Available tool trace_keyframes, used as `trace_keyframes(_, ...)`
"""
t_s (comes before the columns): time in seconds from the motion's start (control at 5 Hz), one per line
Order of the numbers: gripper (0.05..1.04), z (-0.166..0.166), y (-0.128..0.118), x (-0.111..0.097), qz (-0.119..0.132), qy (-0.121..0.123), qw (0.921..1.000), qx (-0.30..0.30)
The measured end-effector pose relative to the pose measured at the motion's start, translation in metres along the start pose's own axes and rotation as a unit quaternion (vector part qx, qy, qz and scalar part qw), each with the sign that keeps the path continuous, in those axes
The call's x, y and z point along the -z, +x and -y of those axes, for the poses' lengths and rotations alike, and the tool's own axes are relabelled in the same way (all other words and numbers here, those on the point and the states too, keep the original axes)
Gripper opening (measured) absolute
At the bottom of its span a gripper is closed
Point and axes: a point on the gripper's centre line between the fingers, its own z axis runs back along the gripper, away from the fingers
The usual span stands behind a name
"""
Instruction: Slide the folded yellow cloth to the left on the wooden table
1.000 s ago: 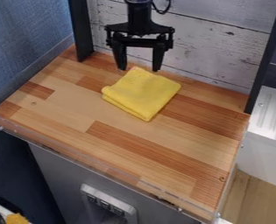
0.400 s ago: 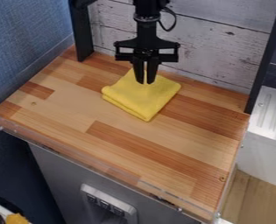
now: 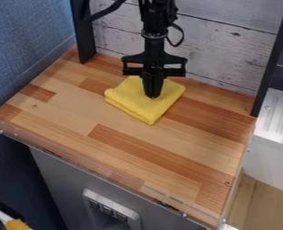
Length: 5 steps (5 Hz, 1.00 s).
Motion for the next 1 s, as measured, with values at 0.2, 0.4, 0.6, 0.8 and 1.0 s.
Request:
trace_keyframes(0.2, 0.063, 0.0039, -0.0027, 0.0075, 0.001, -0.001, 1.0000, 0.002)
trace_keyframes(0.4, 0.063, 0.0052, -0.0056, 0.0116, 0.003, -0.001, 1.0000, 0.002)
trace_keyframes(0.6, 0.063, 0.0055, -0.0054, 0.0123, 0.005, -0.003, 0.9997, 0.024)
trace_keyframes(0.8, 0.063, 0.0002, -0.0036, 0.0123, 0.003, -0.006, 0.9983, 0.058)
trace_keyframes(1.0, 0.063, -0.0035, -0.0054, 0.0140, -0.001, -0.004, 0.9957, 0.093)
